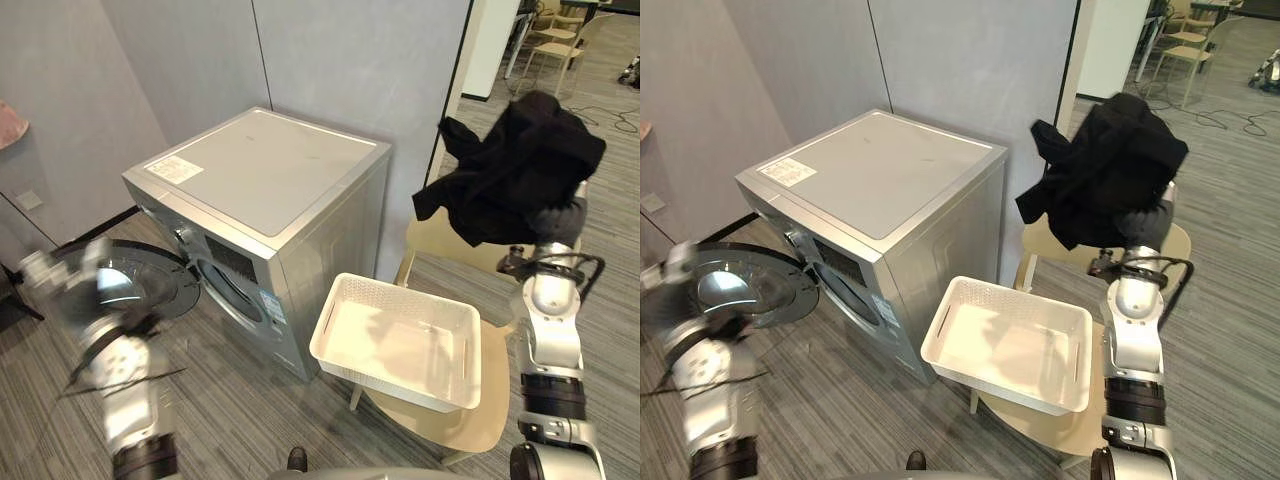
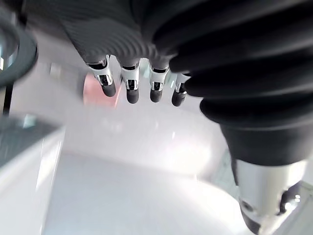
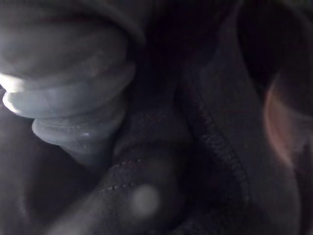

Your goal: Pick up the laundry basket with both hands and put the clothes into the washing machine.

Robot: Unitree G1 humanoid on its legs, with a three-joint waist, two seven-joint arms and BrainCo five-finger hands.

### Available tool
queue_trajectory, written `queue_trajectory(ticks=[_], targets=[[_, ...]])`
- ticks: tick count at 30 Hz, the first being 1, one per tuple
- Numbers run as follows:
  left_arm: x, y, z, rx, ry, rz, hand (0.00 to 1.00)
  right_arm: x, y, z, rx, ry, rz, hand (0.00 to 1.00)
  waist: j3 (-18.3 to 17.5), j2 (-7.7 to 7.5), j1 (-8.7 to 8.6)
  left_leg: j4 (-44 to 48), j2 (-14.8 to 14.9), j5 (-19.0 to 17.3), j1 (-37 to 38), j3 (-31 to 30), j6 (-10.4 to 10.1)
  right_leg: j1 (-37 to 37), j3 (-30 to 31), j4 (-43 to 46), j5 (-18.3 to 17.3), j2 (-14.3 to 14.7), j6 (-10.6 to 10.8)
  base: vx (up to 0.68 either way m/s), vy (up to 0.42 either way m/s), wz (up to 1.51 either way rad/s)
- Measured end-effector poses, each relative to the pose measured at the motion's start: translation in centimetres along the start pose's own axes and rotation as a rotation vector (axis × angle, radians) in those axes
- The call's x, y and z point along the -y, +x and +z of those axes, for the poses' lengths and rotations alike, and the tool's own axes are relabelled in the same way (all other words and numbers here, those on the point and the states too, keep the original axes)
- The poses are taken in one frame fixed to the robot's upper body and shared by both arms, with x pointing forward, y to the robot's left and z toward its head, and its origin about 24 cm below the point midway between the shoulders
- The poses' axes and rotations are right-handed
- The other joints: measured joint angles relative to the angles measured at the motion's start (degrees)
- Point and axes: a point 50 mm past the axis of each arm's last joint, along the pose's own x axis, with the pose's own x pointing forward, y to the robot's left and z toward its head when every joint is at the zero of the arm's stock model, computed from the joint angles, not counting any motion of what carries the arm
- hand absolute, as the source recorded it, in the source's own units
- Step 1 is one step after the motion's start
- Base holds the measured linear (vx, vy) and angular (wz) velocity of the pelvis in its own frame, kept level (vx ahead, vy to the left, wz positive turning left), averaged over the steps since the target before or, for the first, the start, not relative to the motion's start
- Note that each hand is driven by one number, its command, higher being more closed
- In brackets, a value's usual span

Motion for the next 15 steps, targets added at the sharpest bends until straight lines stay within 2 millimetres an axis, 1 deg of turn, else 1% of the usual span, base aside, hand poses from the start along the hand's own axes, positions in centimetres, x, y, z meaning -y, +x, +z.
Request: queue_trajectory(ticks=[2,3,4,5,7,8,11,15], targets=[[6.5,-0.7,-0.5,-0.052,-0.143,-0.294,0.00,-2.2,0.6,1.8,0.064,0.097,0.054,1.00,-0.03,-0.01,-0.45,0.00,-0.05,0.01,0.15,0.33,0.01,0.01,0.43,-0.23,0.44,-0.03,-0.17,-0.06,0.024,-0.08],[8.0,-1.0,-0.4,-0.058,-0.166,-0.368,0.00,-2.8,0.7,2.3,0.087,0.120,0.068,1.00,-0.05,0.02,-0.59,0.01,-0.07,0.01,0.16,0.47,0.01,0.00,0.56,-0.40,0.65,-0.03,-0.29,-0.02,0.018,-0.14],[10.3,-1.7,-0.3,-0.064,-0.194,-0.481,0.00,-3.9,0.9,3.4,0.125,0.175,0.096,1.00,-0.13,0.16,-1.41,0.12,-0.06,0.03,0.19,0.84,0.05,-0.02,1.10,-0.51,1.00,-0.02,-0.37,0.01,0.005,-0.14],[11.2,-2.0,-0.3,-0.073,-0.218,-0.531,0.00,-4.4,0.9,3.8,0.142,0.202,0.111,1.00,-0.18,0.26,-1.64,0.23,-0.06,0.24,0.26,0.94,0.33,-0.07,1.32,-0.51,1.27,-0.02,-0.18,0.02,-0.001,-0.17],[14.2,-3.4,-0.7,-0.123,-0.257,-0.694,0.00,-5.6,0.9,4.8,0.177,0.284,0.143,1.00,-0.44,0.62,-2.18,0.26,-0.08,0.31,0.84,1.08,0.42,0.02,1.67,-0.49,1.45,-0.03,-0.03,0.02,-0.002,-0.11],[15.0,-3.8,-0.8,-0.137,-0.259,-0.739,0.00,-5.9,0.8,5.0,0.180,0.293,0.153,1.00,-0.63,0.90,-2.89,0.25,-0.07,0.31,0.91,1.28,0.42,-0.07,1.73,-0.50,1.43,-0.03,-0.02,0.01,0.001,-0.05],[17.3,-5.1,-2.3,-0.207,-0.228,-0.847,0.00,-6.6,0.5,5.0,0.171,0.325,0.172,1.00,-1.08,1.87,-3.15,0.25,0.04,0.30,1.21,2.31,0.42,-0.26,3.06,-0.49,1.45,0.06,0.01,0.02,-0.004,-0.16],[18.7,-6.4,-3.1,-0.264,-0.222,-0.906,0.00,-7.8,0.1,5.1,0.158,0.367,0.227,1.00,-1.23,2.15,-3.76,0.20,0.12,0.28,1.92,3.25,0.40,-0.45,4.23,-0.48,1.46,0.08,0.01,0.00,-0.004,-0.17]])
